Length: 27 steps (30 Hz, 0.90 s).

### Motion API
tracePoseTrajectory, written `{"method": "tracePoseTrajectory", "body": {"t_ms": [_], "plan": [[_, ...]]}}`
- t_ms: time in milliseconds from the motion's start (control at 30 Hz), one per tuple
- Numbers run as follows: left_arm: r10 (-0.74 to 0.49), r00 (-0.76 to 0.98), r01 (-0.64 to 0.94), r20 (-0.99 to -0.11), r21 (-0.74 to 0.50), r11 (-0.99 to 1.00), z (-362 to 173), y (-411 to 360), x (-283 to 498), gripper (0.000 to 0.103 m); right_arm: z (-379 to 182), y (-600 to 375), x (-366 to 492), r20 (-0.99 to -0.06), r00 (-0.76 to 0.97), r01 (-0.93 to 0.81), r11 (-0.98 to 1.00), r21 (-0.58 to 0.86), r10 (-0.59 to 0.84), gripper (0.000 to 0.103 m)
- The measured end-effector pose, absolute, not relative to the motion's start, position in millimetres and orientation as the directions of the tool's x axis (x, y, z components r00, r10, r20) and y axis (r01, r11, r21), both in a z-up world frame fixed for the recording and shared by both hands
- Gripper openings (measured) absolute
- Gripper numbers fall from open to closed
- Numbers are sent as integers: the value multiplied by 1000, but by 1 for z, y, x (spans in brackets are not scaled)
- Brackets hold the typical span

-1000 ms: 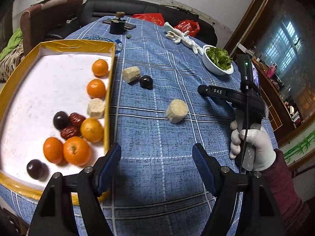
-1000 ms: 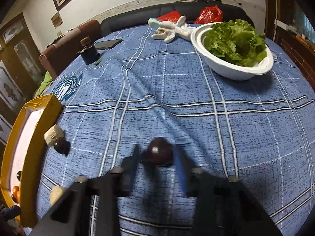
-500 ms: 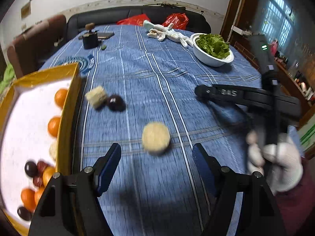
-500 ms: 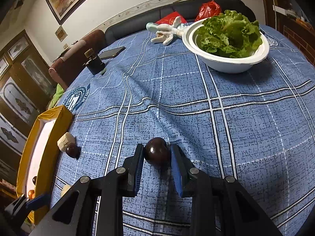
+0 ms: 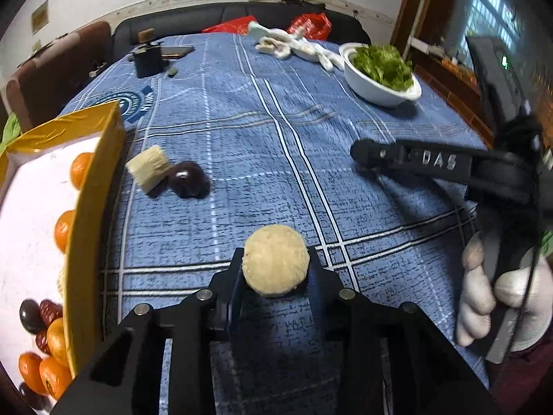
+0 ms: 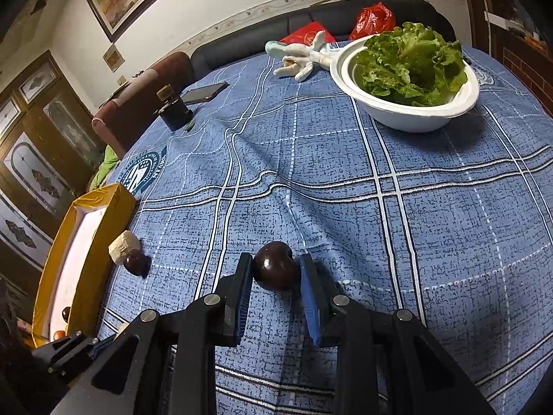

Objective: Organize fruits
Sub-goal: 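Grasp a dark plum with the right tool while the left tool grasps the yam slice, then carry the yam slice and plum into the tray and open both tools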

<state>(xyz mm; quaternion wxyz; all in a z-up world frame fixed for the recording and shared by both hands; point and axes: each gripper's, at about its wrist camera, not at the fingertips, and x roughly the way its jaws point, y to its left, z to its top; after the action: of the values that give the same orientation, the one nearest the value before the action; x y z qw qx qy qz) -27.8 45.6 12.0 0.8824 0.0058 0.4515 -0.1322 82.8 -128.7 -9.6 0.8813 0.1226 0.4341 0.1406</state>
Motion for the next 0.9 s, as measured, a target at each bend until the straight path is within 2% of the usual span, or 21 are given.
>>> {"method": "tracePoseTrajectory", "body": {"t_ms": [233,433,667,900], "plan": [[-247,629,161,-737,-187,969,48,84,-49,32,-6,-120,77,-721,600,-172,936,307,346,30],[-180,687,38,-704,-213,976,69,141,-62,32,-4,-110,68,-714,607,-189,936,297,349,30],[-60,709,-145,-702,-230,962,72,227,-89,32,8,-80,46,-697,549,-258,887,384,461,30],[-11,718,-234,-696,-256,938,66,282,-103,32,33,0,29,-694,483,-410,838,359,534,31]]}}
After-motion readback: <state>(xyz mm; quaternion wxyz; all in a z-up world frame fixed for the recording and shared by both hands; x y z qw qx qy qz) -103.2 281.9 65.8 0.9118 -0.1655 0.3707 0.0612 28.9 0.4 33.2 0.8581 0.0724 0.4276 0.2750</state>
